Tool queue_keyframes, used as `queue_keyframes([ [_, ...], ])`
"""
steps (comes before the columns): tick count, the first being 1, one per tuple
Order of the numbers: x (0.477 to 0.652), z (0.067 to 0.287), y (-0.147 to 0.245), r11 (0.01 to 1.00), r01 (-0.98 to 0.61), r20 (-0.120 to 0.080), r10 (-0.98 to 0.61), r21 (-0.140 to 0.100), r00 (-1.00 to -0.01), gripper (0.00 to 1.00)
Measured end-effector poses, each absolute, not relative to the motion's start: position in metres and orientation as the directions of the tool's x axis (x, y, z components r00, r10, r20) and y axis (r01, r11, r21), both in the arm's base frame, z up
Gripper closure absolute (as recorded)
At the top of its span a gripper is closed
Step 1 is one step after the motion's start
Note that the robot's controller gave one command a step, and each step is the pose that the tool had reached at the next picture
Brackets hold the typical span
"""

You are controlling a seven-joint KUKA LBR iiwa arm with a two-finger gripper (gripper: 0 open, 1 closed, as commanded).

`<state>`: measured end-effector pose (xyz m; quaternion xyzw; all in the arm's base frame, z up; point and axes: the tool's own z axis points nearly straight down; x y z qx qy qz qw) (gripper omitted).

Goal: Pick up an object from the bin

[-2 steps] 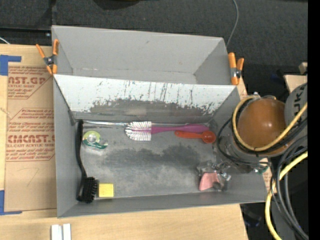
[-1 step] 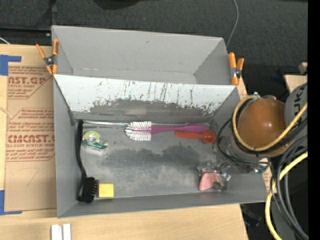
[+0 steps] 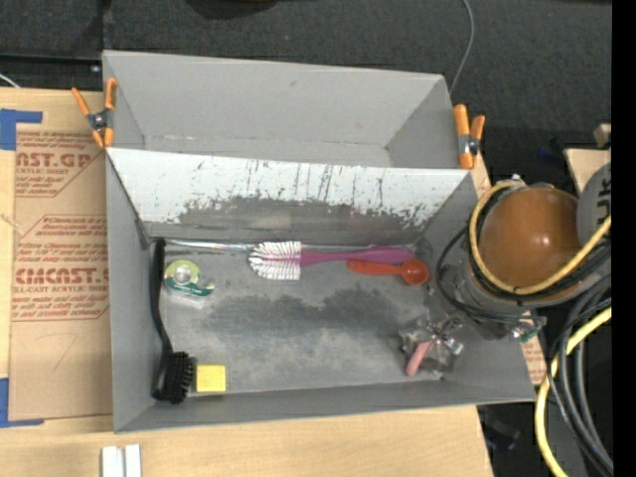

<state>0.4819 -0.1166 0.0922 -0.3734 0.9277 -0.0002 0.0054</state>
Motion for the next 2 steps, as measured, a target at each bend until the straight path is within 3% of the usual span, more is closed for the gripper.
queue_keyframes([
  [2,0.481,0.149,-0.115,0.722,-0.692,-0.01,-0.692,-0.002,-0.722,1.0],
])
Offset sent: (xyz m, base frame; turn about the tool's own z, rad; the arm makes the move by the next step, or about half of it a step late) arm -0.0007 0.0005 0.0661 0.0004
